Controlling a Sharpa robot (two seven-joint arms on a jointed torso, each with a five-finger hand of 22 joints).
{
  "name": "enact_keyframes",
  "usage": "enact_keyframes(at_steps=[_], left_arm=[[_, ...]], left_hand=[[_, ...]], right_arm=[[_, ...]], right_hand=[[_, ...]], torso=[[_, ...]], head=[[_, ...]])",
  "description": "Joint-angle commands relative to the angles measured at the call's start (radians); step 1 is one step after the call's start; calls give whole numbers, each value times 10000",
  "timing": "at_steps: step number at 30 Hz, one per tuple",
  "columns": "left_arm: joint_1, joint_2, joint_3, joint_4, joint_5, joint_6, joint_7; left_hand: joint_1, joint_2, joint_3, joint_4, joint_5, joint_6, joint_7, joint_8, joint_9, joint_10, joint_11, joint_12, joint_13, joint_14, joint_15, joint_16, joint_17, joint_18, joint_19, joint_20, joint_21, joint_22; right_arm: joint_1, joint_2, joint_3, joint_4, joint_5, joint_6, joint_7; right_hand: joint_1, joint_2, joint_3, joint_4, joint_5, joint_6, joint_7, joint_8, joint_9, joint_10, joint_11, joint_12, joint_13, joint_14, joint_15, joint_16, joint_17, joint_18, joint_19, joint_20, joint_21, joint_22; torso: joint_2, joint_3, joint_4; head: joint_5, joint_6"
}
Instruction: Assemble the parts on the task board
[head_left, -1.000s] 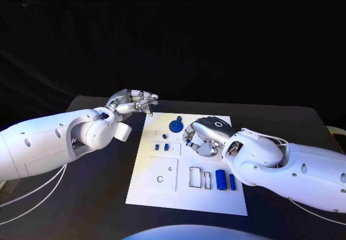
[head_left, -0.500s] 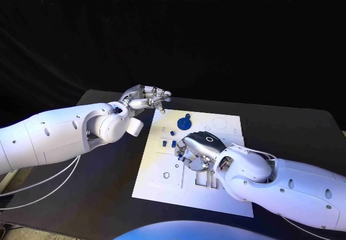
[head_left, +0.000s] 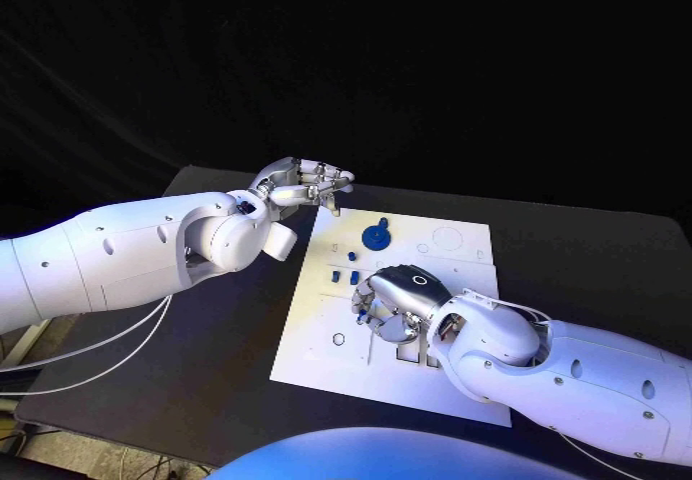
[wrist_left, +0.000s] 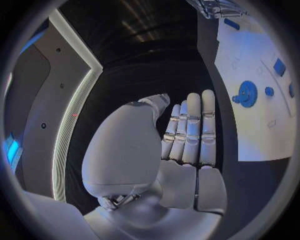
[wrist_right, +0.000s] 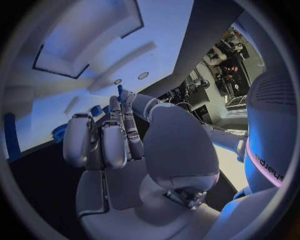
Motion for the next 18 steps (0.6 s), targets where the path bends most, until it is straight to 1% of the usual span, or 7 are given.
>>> enact_keyframes(at_steps=[1,9,18], left_arm=[[5,20,6,23,36,190,90],[6,18,6,25,36,203,71],[6,7,6,23,36,207,57]], left_hand=[[41,54,-2,-44,-47,-68,-21,-45,-16,-67,-7,-50,15,-73,11,-41,-14,126,15,42,-35,-8],[41,54,-2,-44,-47,-68,-21,-45,-16,-67,-7,-50,15,-73,11,-41,-14,126,15,42,-35,-8],[34,57,-6,-46,-48,-73,-16,-45,-15,-75,-2,-44,19,-75,15,-42,-13,125,17,46,-41,-11]], right_arm=[[-29,31,-8,-68,-47,122,128],[-69,108,-25,-179,-60,118,156],[-91,120,-40,-246,-60,165,174]], right_hand=[[-5,100,43,-2,54,-42,64,-3,4,397,-464,22,185,265,-17,-9,6,-130,-3,11,-73,959],[-5,100,43,-2,54,-42,64,-3,4,397,-464,22,185,265,-17,-9,6,-130,-3,11,-73,959],[-5,100,43,-2,54,-42,64,-3,4,397,-464,22,185,265,-17,-9,6,-130,-3,11,-73,959]], torso=[[-5,3,-6],[6,3,7],[-5,-1,-4]], head=[[33,-49],[82,-73],[112,-126]])
